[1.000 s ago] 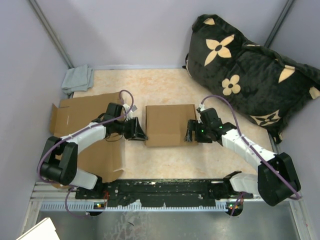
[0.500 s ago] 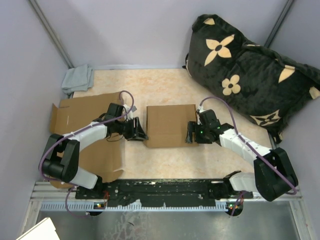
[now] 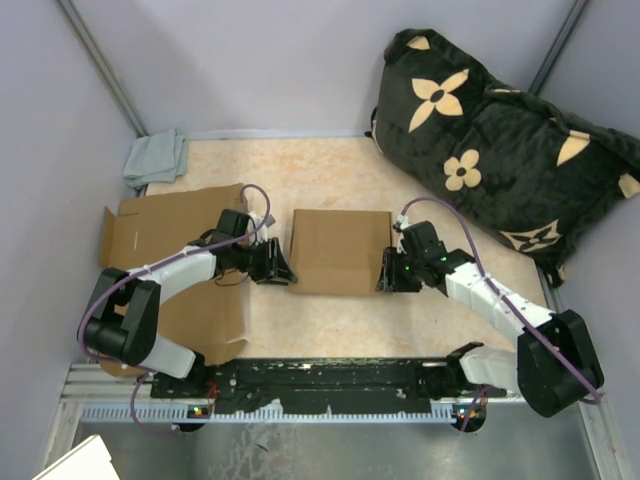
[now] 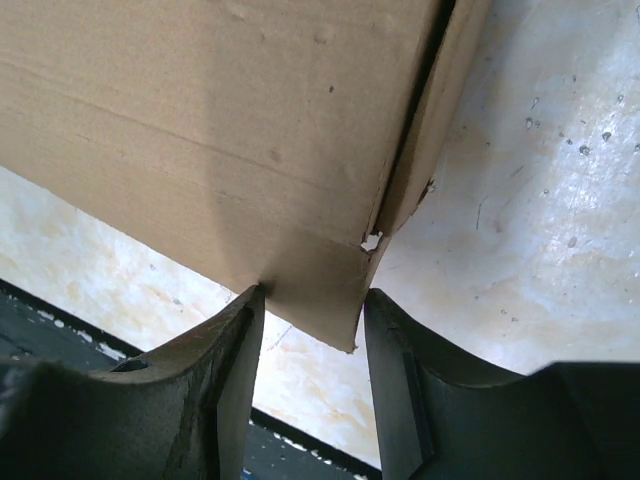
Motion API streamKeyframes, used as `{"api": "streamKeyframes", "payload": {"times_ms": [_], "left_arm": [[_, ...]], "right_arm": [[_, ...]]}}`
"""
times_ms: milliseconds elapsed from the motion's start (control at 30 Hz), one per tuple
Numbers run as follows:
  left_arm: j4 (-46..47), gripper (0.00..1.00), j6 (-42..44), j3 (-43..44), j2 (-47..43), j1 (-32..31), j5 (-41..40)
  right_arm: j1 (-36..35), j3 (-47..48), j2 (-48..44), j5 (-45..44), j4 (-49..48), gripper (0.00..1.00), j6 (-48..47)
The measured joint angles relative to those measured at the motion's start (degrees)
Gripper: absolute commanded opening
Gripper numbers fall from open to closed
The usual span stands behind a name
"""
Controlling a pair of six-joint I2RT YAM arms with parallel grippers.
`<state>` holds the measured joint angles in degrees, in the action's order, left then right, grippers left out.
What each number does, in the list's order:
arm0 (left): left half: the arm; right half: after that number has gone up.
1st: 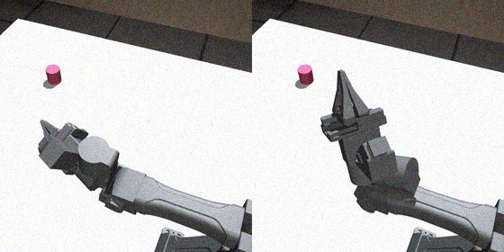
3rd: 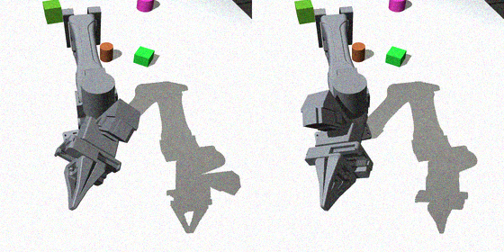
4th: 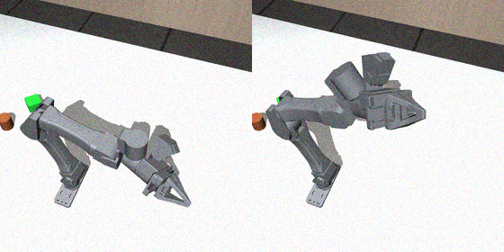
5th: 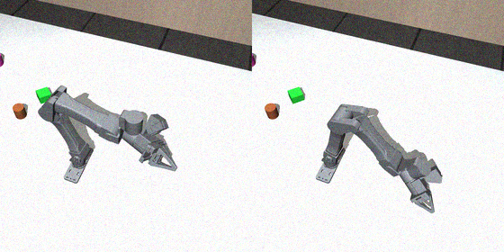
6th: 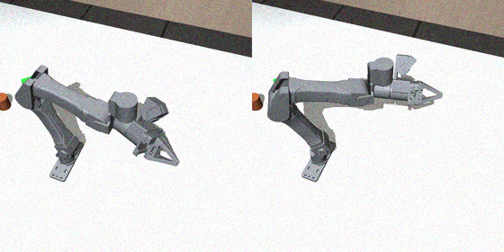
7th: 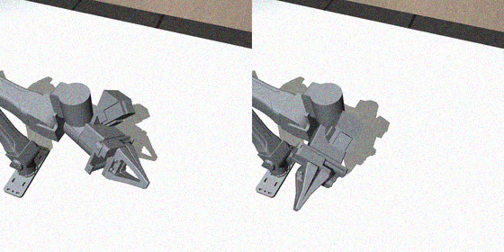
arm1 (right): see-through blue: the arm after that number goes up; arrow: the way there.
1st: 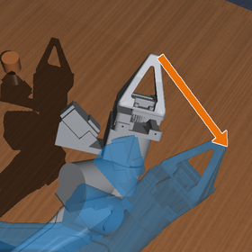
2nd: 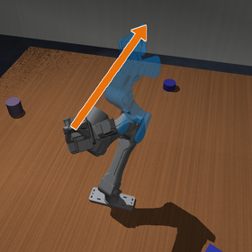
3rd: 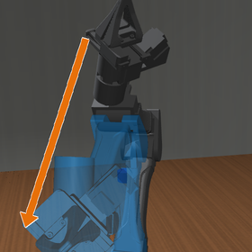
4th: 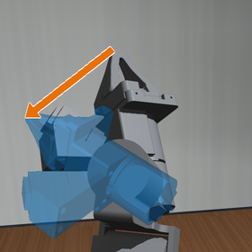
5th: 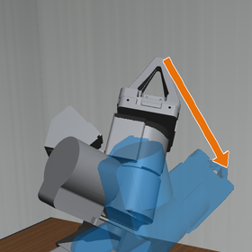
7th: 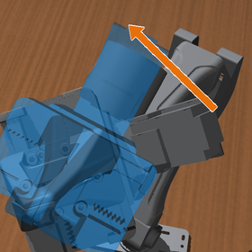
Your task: Fold the paper box
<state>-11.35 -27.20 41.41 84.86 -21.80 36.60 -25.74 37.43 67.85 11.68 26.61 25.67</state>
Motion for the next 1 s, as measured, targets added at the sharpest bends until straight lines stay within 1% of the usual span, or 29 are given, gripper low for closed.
{"api": "streamKeyframes", "payload": {"times_ms": [133,333,433,1000], "left_arm": [[-0.3,0.42,0.0,0.0,-0.8,0.0,0.1],[-0.7,0.41,0.1,0.0,-2.8,-0.1,1.0],[-0.7,0.4,0.0,0.0,-3.5,-0.1,2.1],[-0.9,0.4,0.0,0.0,-4.2,-0.1,6.4]], "right_arm": [[1.1,0.6,-0.1,1.6,1.6,0.44,-0.1],[1.6,1.9,-0.1,2.2,3.1,0.54,0.0],[1.6,2.5,-0.1,2.1,3.6,0.57,-0.1],[1.6,6.0,-0.2,1.6,7.0,0.61,-1.3]]}}
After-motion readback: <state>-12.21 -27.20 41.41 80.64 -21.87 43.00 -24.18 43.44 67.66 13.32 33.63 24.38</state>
